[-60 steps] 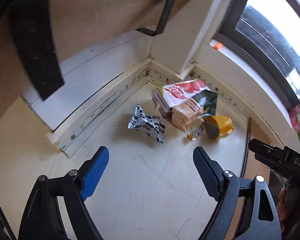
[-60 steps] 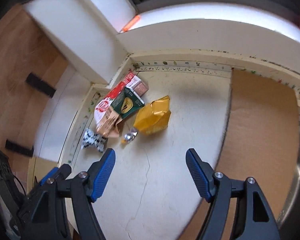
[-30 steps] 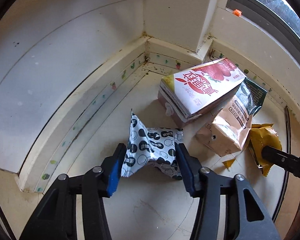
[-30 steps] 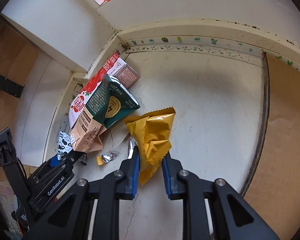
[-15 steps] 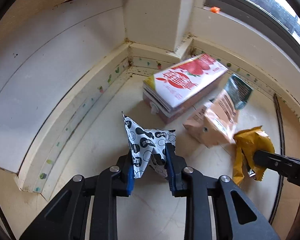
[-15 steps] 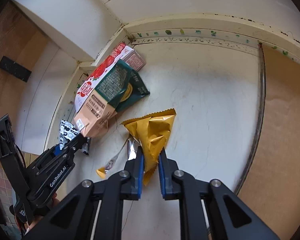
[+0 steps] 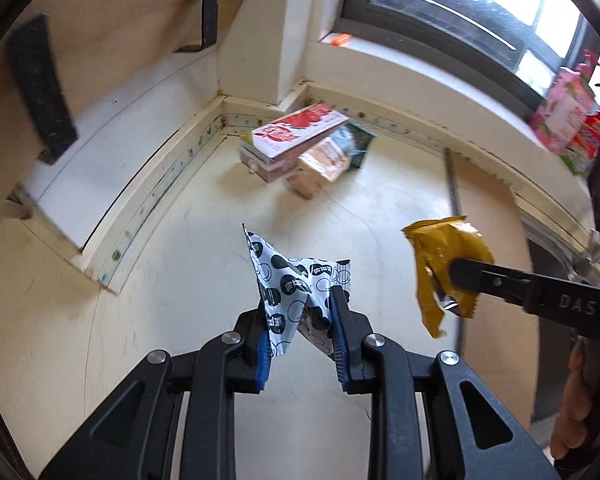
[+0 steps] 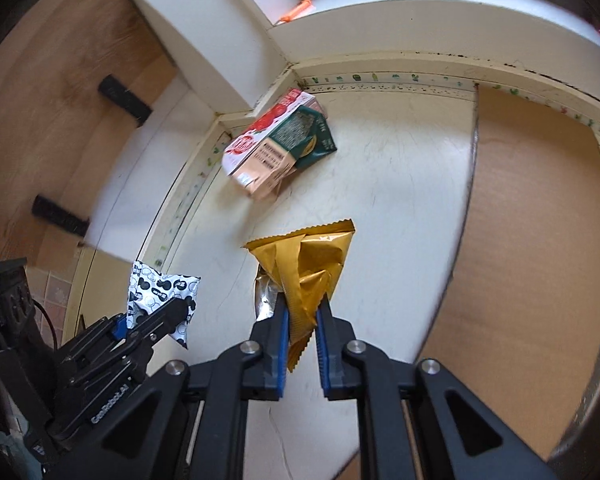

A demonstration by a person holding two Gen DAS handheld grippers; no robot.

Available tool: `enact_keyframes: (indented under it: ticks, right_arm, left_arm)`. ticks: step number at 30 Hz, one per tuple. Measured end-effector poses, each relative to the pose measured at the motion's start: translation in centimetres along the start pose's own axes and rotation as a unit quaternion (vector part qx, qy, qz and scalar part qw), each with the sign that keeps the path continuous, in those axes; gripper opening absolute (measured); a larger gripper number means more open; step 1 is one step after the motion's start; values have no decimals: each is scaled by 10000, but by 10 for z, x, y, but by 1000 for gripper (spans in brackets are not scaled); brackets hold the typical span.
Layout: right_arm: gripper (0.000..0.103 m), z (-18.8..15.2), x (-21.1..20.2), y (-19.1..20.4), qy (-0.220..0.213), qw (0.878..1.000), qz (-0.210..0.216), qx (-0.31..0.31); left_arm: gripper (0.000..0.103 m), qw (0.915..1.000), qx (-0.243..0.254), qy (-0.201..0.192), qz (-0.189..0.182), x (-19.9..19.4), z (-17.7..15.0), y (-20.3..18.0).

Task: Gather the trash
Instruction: 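Carry the two wrappers down over the trash bin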

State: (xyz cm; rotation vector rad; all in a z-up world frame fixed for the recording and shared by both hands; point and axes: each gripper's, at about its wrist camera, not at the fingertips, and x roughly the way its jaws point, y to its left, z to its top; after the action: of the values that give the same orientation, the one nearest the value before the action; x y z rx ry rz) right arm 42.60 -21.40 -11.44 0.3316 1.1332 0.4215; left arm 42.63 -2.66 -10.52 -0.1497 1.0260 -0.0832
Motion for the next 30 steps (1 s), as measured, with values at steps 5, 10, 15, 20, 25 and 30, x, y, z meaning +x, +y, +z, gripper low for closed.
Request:
enact_keyframes:
  ticks: [5, 10, 15, 20, 25, 30]
  right_arm:
    - [12, -43, -37, 25, -88, 9998, -64, -191]
    - [12, -96, -73, 55, -188, 9990, -135, -378]
    - [12, -150, -99, 78, -212, 9985, -193, -473]
    - [12, -205, -118, 100, -172, 9983, -232, -498]
    - [12, -258, -126, 115, -47, 9987, -247, -438]
    - [12, -303, -116, 123, 167, 9988, -286, -364]
  left_arm:
    - [23, 9995, 192, -82, -247, -54, -35, -12]
    - [23, 9983, 341, -173, -430, -105, -74, -14]
    - [23, 9967, 453, -179, -643, -154, -123, -7]
    - [23, 9945, 632, -95, -825, -192, -177, 3]
    - [23, 9923, 781, 88, -958, -208, -227, 15]
    - [23, 9900, 866, 444, -1023, -204, -276, 31]
